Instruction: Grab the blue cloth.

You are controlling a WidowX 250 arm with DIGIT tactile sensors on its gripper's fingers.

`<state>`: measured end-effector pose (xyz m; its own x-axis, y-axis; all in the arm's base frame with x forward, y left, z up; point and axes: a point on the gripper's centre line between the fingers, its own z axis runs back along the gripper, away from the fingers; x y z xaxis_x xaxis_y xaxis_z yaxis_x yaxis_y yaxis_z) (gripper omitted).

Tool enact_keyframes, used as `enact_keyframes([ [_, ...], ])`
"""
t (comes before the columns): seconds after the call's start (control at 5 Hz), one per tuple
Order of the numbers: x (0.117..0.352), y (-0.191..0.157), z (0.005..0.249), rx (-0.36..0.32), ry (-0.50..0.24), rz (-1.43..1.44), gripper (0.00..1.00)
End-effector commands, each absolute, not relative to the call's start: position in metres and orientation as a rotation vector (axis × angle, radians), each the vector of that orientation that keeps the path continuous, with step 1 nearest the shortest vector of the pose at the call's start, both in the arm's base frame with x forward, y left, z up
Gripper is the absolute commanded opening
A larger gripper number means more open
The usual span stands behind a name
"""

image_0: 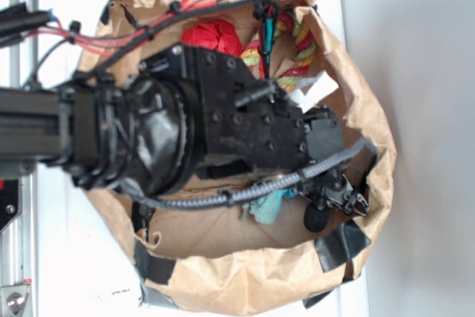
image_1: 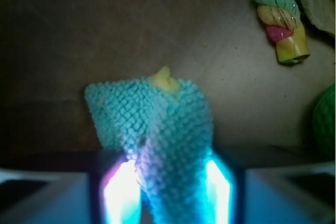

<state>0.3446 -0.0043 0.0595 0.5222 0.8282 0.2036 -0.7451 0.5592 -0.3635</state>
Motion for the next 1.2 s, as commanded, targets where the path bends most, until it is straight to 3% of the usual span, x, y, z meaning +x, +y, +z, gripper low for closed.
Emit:
enact_keyframes([
  [0.0,0.344,-0.007,0.099,-0.311,-0.451,0.730,0.00],
  [0.2,0.326,-0.007,0.127,-0.317,-0.437,0.490,0.00],
  [0.4,0.319,-0.014,0.153,-0.313,-0.362,0.241,0.00],
  [0.6,0.314,-0.015,0.185,-0.241,-0.272,0.070,0.00],
  [0.8,0.307,-0.006,0.213,0.000,-0.273,-0.019,0.00],
  [1.0,0.298,0.005,0.229,0.028,-0.356,-0.086,0.00],
])
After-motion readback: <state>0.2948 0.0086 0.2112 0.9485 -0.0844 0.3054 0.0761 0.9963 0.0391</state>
